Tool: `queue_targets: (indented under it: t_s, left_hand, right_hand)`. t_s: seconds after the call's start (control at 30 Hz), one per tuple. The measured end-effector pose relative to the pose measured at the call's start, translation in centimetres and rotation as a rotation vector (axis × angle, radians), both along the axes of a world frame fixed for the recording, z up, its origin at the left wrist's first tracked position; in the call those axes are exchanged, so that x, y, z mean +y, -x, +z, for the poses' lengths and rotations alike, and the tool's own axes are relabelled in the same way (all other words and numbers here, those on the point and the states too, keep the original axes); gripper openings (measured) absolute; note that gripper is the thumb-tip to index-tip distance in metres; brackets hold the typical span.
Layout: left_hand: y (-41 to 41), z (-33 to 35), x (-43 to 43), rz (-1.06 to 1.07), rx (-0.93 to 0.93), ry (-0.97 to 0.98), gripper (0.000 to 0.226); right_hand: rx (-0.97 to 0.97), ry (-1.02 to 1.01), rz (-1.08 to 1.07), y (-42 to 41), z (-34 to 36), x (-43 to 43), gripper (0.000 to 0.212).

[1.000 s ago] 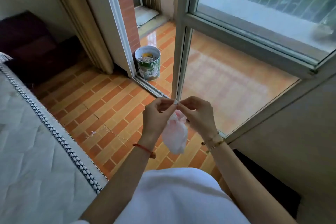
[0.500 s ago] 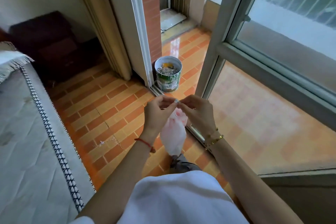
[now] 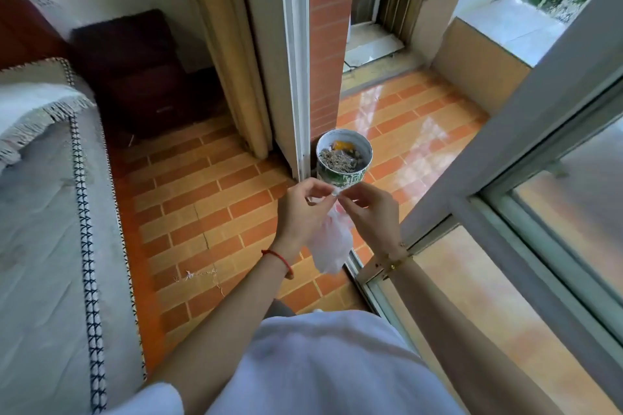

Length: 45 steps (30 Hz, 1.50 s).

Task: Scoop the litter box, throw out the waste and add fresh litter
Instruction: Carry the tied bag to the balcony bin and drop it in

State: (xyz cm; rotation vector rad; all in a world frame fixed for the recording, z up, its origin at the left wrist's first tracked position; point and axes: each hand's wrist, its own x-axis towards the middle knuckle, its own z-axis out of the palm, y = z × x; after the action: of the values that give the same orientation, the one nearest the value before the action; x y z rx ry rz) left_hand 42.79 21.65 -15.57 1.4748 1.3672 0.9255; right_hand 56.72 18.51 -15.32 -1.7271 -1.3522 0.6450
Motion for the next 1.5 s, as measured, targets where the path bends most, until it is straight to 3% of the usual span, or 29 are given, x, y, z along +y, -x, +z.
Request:
queue_targets:
  t_s: [0.6, 0.93, 1.5]
  left_hand:
    - [-6.2, -6.1, 28.4, -0.067, -0.163, 0.311, 0.007]
    - [-8.4, -7.0, 43.5, -0.233, -0.098, 0.353, 0.010]
    - [-15.1, -10.2, 57.3, -0.268, 0.128, 0.289, 0.014]
  right_hand:
    - [0.018, 0.127, -0.224, -4.7, -5.2, 26.9, 0.013]
    - [-0.003, 0.194, -0.277, -7.0, -5.9, 40.3, 0.007]
    - [-0.254, 0.370, 0.033, -15.1, -8.3, 55.1, 0.014]
